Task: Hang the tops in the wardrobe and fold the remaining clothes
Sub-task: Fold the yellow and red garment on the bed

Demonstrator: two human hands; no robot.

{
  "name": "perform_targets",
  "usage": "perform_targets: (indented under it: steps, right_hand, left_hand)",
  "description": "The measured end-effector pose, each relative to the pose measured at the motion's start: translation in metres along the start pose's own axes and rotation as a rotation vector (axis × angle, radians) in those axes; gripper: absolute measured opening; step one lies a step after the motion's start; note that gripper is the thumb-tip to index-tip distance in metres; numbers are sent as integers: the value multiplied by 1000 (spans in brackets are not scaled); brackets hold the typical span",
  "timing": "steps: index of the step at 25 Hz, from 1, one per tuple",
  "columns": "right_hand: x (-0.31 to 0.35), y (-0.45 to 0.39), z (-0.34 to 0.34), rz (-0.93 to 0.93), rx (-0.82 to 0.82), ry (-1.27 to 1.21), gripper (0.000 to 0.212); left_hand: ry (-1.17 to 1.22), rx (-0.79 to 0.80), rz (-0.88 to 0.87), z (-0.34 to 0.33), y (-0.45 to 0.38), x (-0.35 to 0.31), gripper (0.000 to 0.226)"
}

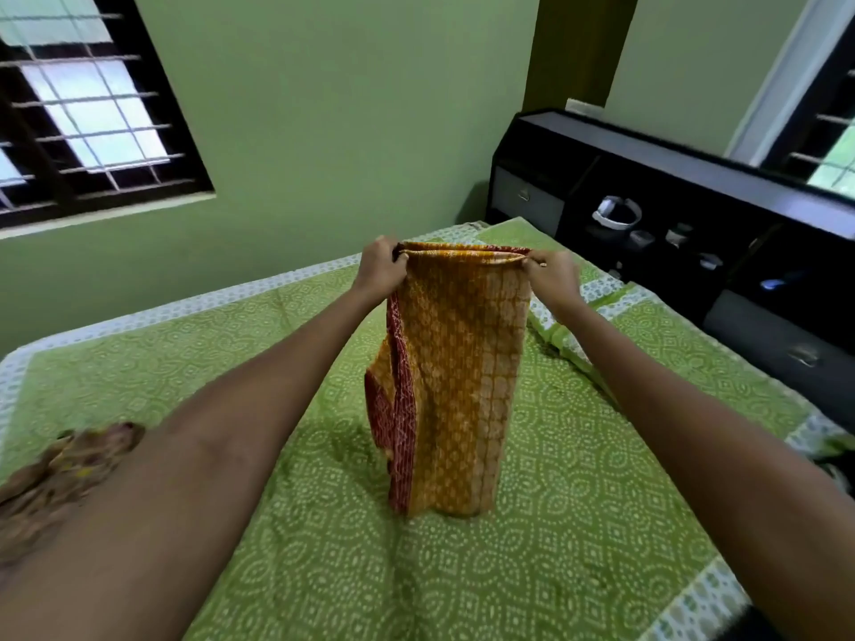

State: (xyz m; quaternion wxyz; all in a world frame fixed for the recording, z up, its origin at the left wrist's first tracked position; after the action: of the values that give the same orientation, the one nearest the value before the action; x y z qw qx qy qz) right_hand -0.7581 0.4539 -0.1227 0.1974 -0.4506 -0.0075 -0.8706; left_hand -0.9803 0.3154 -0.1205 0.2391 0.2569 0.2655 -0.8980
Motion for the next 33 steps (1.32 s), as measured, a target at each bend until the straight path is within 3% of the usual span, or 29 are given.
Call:
perform_targets:
  steps: [4,9,14,17,21,25,28,31,33]
  right_hand:
    - [-8,-53,12,82,-11,-79,22]
    - [-38,-61,20,83,-18,-128,31]
    - [-124,42,2,-3,-66,-167,20]
    - [-205,130,-41,-34,42,-19,21]
    - [-330,266,-99,-237,243,170,16]
    - [-419,369,-134,-394,319,213,24]
    - [-475,414,-160,-497,440,278,32]
    - [-496,431,-177,-376,606,420,28]
    - [-498,423,-169,-434,555,565,22]
  left_hand:
    - [36,-82,4,-25,-49,-19,17]
    - [87,-124,-6,-46,-41,-22,21]
    - [118,-32,-19,-103,73,13,20]
    - [116,36,-30,-154,183,51,19]
    - [144,270,149,-253,360,132,24]
    - [122,472,315,-320,480,180,28]
    - [63,628,337,-359,528,200,26]
    - [-118,837,378,-377,557,209,30]
    - [-281,822,319,-373,544,199,25]
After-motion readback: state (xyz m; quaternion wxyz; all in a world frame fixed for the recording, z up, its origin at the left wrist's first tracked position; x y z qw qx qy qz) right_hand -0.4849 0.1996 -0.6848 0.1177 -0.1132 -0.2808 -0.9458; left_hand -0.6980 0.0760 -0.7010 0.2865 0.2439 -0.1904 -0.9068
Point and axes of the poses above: each hand's wrist, its own y-axis away from the middle knuckle, its own z-axis out of the back of the hand, x = y × z, the point moved 9 cm from there along -y, towards the middle knuckle, and after that the axes turned 6 degrees about -z, right-handed, at the moved point
